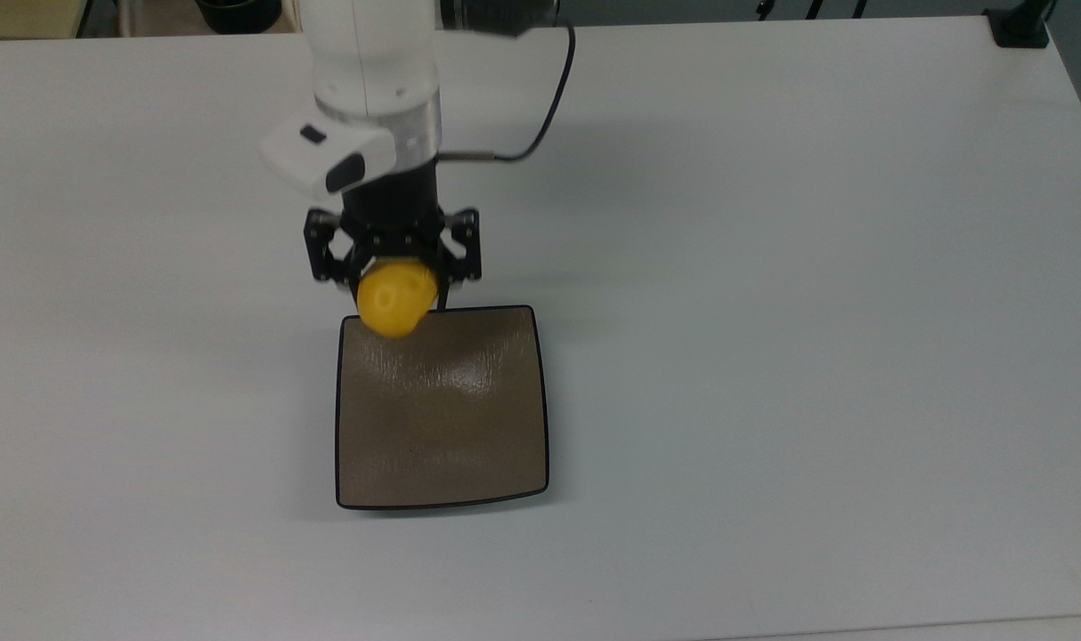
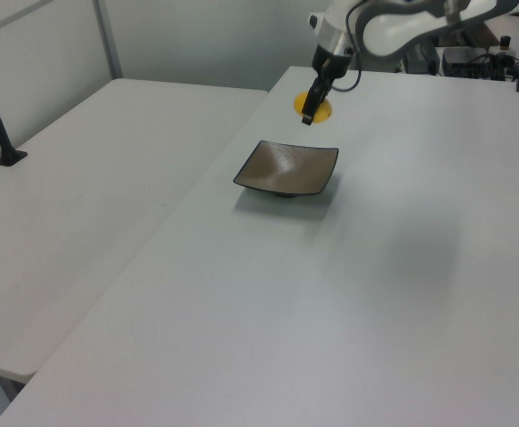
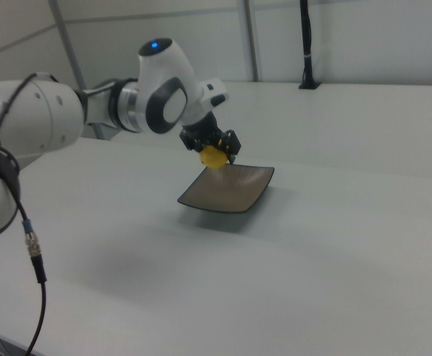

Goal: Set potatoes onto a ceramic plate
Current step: 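Lift the potato and carry it over the brown square plate, then lower the potato onto the plate and open the gripper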

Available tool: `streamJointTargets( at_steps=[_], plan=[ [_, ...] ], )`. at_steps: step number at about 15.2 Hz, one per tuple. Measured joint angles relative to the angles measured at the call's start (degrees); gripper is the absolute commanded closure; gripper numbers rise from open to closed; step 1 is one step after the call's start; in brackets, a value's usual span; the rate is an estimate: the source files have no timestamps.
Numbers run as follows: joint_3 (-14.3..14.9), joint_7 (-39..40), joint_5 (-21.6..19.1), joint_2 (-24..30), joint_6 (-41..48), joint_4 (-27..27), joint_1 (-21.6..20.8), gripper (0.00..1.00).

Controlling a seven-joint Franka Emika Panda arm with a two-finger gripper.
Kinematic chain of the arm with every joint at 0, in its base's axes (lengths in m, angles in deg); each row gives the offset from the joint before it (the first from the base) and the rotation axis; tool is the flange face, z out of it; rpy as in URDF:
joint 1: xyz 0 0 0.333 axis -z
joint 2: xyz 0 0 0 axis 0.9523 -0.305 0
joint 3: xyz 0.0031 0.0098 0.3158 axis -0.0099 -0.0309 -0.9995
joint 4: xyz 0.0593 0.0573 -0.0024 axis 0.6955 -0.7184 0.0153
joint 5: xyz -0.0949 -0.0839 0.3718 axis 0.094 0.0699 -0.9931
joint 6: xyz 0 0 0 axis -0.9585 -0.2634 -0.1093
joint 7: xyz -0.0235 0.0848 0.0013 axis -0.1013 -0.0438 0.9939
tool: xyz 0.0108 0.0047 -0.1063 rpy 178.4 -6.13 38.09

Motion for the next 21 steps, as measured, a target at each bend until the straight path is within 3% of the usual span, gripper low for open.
streamJointTargets(
  at_steps=[5, 9, 10, 11, 15, 21],
  plan=[
    [0.0, 0.0, -0.1, -6.3, -10.2, 0.0, 0.1, 0.95],
    [-0.1, 0.0, -0.2, -9.8, -15.3, 0.0, 0.0, 0.74],
    [-0.2, 0.0, -0.2, -10.5, -16.3, 0.0, 0.0, 0.58],
    [-0.2, 0.0, -0.2, -11.5, -17.4, 0.0, -0.1, 0.52],
    [-0.4, 0.0, -0.1, -12.7, -18.4, 0.0, -0.7, 0.00],
    [-0.4, 0.5, -0.1, -12.7, -18.5, 0.0, -1.0, 0.00]
  ],
)
